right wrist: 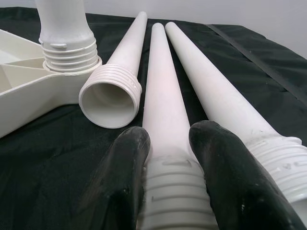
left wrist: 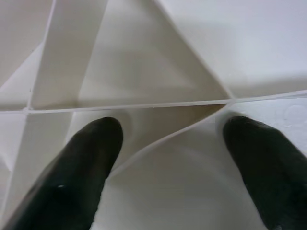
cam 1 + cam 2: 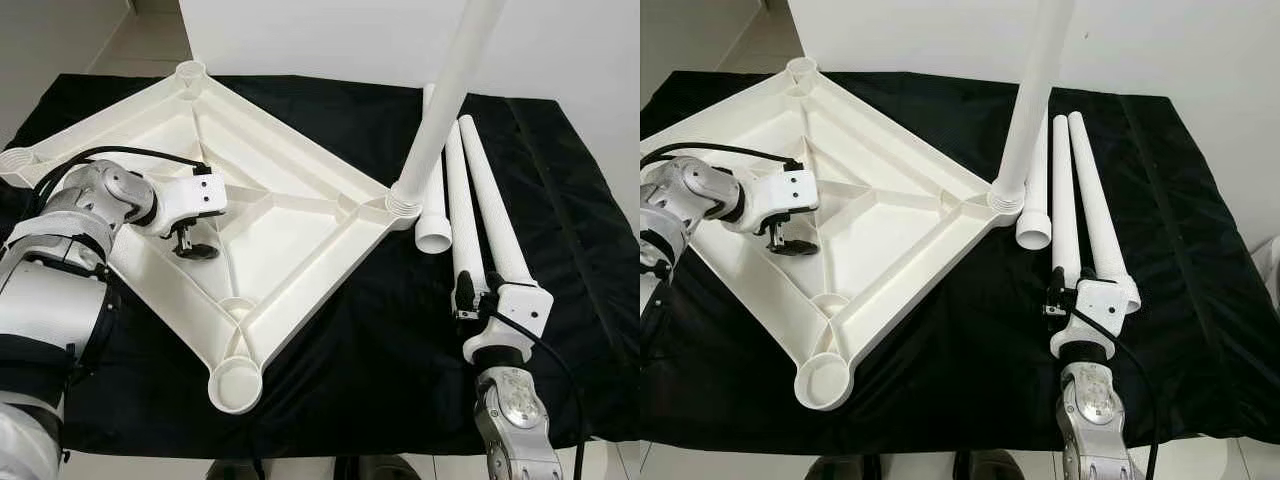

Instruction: Building children table

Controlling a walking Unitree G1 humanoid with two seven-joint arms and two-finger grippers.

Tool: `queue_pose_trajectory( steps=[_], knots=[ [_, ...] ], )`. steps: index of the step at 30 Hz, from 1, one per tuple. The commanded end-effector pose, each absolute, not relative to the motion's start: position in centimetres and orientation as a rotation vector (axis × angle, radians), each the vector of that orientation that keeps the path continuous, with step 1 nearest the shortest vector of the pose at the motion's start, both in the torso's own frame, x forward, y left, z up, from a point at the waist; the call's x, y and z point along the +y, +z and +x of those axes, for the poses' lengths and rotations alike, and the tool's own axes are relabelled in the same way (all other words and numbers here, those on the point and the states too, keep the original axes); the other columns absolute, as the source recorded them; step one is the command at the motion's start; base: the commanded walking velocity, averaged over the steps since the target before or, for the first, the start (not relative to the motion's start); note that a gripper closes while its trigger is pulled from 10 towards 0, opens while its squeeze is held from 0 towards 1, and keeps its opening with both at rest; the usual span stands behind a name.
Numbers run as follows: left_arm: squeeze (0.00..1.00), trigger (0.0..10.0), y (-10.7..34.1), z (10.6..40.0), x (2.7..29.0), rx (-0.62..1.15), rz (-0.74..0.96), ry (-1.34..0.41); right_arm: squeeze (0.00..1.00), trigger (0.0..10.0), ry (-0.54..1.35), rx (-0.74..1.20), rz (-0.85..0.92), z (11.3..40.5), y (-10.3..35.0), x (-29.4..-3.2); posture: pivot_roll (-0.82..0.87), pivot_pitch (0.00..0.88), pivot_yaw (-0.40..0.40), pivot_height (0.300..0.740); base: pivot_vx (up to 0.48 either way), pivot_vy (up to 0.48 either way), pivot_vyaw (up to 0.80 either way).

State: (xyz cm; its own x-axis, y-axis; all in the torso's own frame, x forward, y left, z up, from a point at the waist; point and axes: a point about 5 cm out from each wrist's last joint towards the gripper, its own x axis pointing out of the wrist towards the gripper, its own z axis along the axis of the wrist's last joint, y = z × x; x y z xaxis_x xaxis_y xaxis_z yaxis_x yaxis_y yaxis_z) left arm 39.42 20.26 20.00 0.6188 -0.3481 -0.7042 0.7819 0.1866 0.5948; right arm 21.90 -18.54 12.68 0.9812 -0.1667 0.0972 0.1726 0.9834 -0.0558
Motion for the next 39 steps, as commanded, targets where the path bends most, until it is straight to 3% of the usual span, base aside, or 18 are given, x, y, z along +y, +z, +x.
queue_pose_trajectory(
  steps=[1,24,31,32,34,35,36,38,39],
  knots=[
    [0.0,0.0,19.7,40.0,20.9,0.391,1.159,-0.643,0.0,10.0,-0.17,0.005,-0.068,21.4,11.0,-18.5,-0.06,0.165,0.006,0.74,0.0,0.0,0.0],
    [0.0,0.0,19.5,39.2,22.4,0.438,1.152,-0.718,0.0,10.0,-0.163,0.017,-0.065,21.3,10.9,-18.4,-0.05,0.175,0.0,0.74,0.0,0.0,0.0],
    [0.0,0.0,19.4,38.5,23.5,0.5,1.065,-0.773,0.0,10.0,-0.166,0.023,-0.069,21.1,10.8,-18.5,-0.05,0.172,0.006,0.74,0.0,0.0,0.0],
    [0.45,0.0,19.5,38.3,23.6,0.499,1.022,-0.805,0.0,10.0,-0.172,0.022,-0.07,21.1,10.8,-18.6,-0.05,0.168,0.008,0.74,0.0,0.0,0.0],
    [0.45,0.0,19.6,38.2,23.7,0.497,0.994,-0.829,0.0,10.0,-0.176,0.021,-0.071,21.1,10.8,-18.7,-0.05,0.168,0.008,0.74,0.0,0.0,0.0],
    [1.0,2.7,19.7,38.1,23.6,0.49,0.942,-0.847,0.0,10.0,-0.178,0.02,-0.071,21.1,10.8,-18.8,-0.05,0.164,0.007,0.74,0.0,0.0,0.0],
    [1.0,4.9,19.7,38.0,23.4,0.484,0.897,-0.879,0.0,10.0,-0.178,0.02,-0.072,21.2,10.8,-18.8,-0.04,0.162,0.003,0.74,0.0,0.0,0.0],
    [1.0,4.9,19.7,38.0,23.4,0.484,0.897,-0.879,0.0,10.0,-0.178,0.02,-0.072,21.2,10.8,-18.8,-0.04,0.162,0.003,0.74,0.0,0.0,0.0],
    [1.0,7.6,19.7,38.0,23.3,0.476,0.862,-0.896,0.0,10.0,-0.176,0.02,-0.072,21.2,10.7,-18.7,-0.04,0.159,0.002,0.74,0.0,0.0,0.0]
  ],
)
